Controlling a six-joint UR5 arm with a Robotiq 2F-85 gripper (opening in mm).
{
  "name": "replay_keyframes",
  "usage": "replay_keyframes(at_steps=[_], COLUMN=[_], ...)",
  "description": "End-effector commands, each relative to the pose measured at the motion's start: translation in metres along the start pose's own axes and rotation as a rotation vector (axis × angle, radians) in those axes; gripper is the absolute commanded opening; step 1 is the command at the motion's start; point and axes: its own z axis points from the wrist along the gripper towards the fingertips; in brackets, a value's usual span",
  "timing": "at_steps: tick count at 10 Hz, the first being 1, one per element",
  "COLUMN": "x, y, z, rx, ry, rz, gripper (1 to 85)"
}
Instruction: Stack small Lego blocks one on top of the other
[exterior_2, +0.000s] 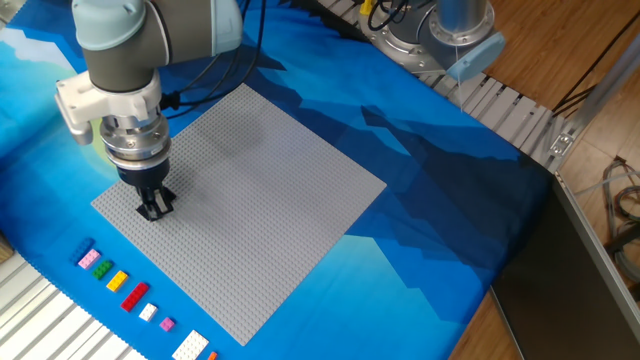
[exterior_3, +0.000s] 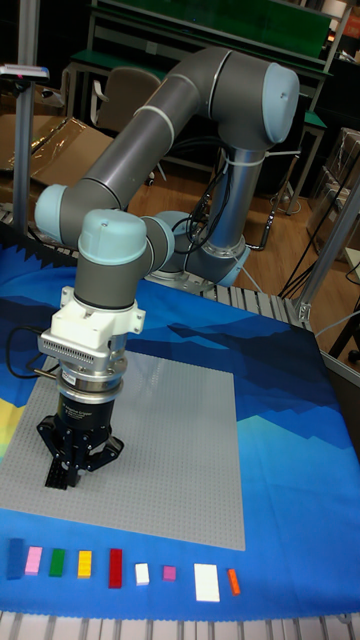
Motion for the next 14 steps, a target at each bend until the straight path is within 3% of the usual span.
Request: replay_keyframes(at_steps=[1,14], x=[-0.0005,0.0002], y=[0.0004,0.0028], z=[-0.0017,-0.0051], rx=[-0.008,-0.011], ry=[0.002,0.010], rz=[0.013,0.018], gripper=[1.0,1.0])
